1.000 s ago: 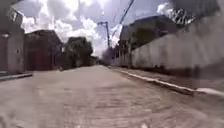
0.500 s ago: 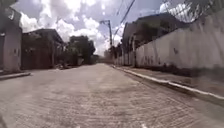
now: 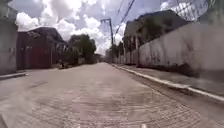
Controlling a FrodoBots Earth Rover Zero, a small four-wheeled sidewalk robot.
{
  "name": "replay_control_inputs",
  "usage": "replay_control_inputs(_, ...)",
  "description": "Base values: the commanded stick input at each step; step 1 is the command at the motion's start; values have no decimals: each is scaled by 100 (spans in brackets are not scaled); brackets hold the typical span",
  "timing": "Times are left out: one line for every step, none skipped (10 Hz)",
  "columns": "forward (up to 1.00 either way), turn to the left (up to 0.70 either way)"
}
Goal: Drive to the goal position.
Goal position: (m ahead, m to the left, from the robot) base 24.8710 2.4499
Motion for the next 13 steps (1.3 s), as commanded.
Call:
replay_control_inputs(26, 0)
replay_control_inputs(11, 0)
replay_control_inputs(0, 0)
replay_control_inputs(0, 0)
replay_control_inputs(0, 0)
replay_control_inputs(0, 0)
replay_control_inputs(0, 0)
replay_control_inputs(0, 0)
replay_control_inputs(0, 0)
replay_control_inputs(0, 0)
replay_control_inputs(0, 0)
replay_control_inputs(4, 0)
replay_control_inputs(9, 0)
